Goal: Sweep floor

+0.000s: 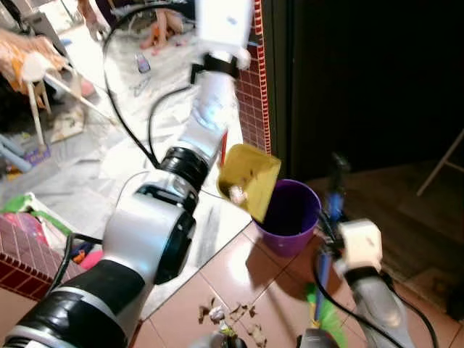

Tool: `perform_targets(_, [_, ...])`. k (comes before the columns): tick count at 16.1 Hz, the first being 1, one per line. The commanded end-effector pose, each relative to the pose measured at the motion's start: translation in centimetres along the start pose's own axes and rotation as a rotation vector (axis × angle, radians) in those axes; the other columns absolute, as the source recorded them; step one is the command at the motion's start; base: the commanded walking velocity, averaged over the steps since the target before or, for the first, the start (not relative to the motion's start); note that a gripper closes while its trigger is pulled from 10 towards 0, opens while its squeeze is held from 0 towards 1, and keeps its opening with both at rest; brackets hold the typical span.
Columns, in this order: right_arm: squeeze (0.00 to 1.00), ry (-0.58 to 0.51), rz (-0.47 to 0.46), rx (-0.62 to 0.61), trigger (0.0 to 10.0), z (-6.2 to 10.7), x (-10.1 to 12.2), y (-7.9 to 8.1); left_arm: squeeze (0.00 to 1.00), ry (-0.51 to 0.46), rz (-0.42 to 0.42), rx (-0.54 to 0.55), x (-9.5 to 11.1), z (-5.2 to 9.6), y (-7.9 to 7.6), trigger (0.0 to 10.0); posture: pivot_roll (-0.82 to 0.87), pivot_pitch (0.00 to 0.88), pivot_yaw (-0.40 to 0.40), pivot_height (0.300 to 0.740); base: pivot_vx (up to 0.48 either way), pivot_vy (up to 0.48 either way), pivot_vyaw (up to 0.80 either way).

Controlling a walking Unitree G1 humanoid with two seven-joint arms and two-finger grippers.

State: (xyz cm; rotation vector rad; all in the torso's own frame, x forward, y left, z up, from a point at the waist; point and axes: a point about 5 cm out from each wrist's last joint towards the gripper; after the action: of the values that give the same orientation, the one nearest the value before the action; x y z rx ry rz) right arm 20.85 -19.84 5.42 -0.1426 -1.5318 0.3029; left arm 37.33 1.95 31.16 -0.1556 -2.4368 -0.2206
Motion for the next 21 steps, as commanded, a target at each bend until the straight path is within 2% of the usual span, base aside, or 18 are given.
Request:
perform_targets(1, [0.00,-0.008,0.027,-0.015,10.0,0.6,0.3,-0.4,0.00,-0.122,-0.018,-0.073,1.6,-0.3,-1.0,10.0,-0.30,0.000,0.272,0.740,0.000,0.000,0.00])
perform_targets(2, [0.00,-0.005,0.029,-0.026,10.0,0.8,0.3,-0.5,0.01,-0.143,-0.007,-0.101,1.8,0.2,-1.9,10.0,-0.30,0.000,0.276,0.740,0.000,0.000,0.00])
perform_targets(3, [0.00,-0.007,0.029,-0.034,10.0,0.8,0.5,-0.5,0.09,-0.171,-0.011,-0.123,2.0,0.5,-2.5,10.0,-0.31,0.000,0.279,0.740,0.000,0.000,0.00])
perform_targets(4, [0.00,-0.012,0.026,-0.040,10.0,0.7,0.7,-0.5,0.10,-0.186,0.000,-0.150,2.1,0.9,-3.2,10.0,-0.31,0.000,0.280,0.740,0.000,0.000,0.00])
perform_targets(6, [0.00,-0.030,0.027,-0.035,10.0,0.2,1.1,-0.1,0.12,-0.152,0.030,-0.179,1.5,2.0,-4.4,10.0,-0.31,0.000,0.276,0.740,0.000,0.000,0.00])
perform_targets(7, [0.00,-0.030,0.028,-0.034,10.0,0.1,1.2,-0.2,0.12,-0.146,0.026,-0.188,1.3,2.2,-4.6,10.0,-0.30,0.000,0.274,0.740,0.000,0.000,0.00])
perform_targets(10, [0.00,-0.032,0.033,-0.030,10.0,-0.3,1.3,-0.3,0.11,-0.150,-0.012,-0.174,1.1,2.0,-3.5,10.0,-0.30,0.000,0.264,0.740,0.000,0.000,0.00])
perform_targets(13, [0.00,-0.037,0.039,-0.014,10.0,-1.0,1.4,-0.1,0.10,-0.141,-0.058,-0.120,1.2,0.7,-1.7,10.0,-0.29,0.000,0.256,0.740,0.000,0.000,0.00])
perform_targets(14, [0.00,-0.041,0.040,-0.010,10.0,-1.2,1.5,0.0,0.09,-0.103,-0.064,-0.059,1.0,0.0,-0.5,10.0,-0.29,0.000,0.252,0.740,0.000,0.000,0.00])
perform_targets(15, [0.00,-0.041,0.042,-0.006,10.0,-1.3,1.5,0.0,0.09,-0.001,-0.049,0.047,0.1,-0.5,1.5,10.0,-0.28,0.000,0.246,0.740,0.000,0.000,0.00])
perform_targets(16, [0.00,-0.041,0.043,-0.002,10.0,-1.3,1.5,0.1,0.09,0.039,-0.038,0.094,-0.3,-0.6,2.4,10.0,-0.28,0.000,0.243,0.740,0.000,0.000,0.00])
perform_targets(17, [0.00,-0.043,0.046,0.007,10.0,-1.6,1.6,0.1,0.09,0.062,-0.085,0.183,-0.4,-1.0,4.8,10.0,-0.28,0.000,0.232,0.740,0.000,0.000,0.00])
perform_targets(19, [0.00,-0.052,0.049,0.017,10.0,-2.2,1.8,0.1,0.09,0.067,-0.138,0.316,0.1,-1.6,8.7,10.0,-0.27,0.000,0.216,0.740,0.000,0.000,0.00])
perform_targets(21, [0.00,-0.062,0.050,0.040,10.0,-3.1,2.0,0.3,0.06,0.036,-0.184,0.435,1.6,-2.4,13.0,10.0,-0.24,0.000,0.193,0.740,0.000,0.000,0.00])
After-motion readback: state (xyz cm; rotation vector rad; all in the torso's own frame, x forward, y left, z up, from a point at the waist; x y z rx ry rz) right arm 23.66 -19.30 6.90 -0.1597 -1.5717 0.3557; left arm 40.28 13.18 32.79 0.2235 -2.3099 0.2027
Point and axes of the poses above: a point about 5 cm out from each wrist's last joint towards the gripper, its own z axis pointing back from the gripper into the wrist, its own x axis along the axis of the wrist's last joint, y = z × x, and after that the axes turned 4 degrees about z, right-handed
